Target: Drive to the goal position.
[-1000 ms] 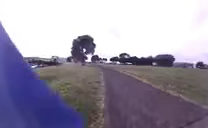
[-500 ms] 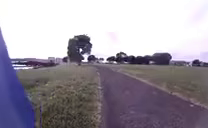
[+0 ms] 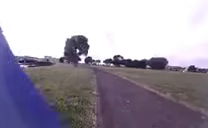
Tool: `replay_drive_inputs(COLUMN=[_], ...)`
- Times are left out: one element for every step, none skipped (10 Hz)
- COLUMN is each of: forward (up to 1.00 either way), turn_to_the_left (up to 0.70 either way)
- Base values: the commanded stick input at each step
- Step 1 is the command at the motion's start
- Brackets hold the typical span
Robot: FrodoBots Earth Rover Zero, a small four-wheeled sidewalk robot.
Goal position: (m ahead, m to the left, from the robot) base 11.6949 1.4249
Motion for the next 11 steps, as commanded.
replay_drive_inputs(forward=[0.7,0.7,0.7,0.7,0.7,0.7,0.7,0.7,0.7,0.7,0.7], turn_to_the_left=[0.0,0.0,0.0,0.0,0.0,0.0,0.0,0.0,0.0,0.0,0.0])
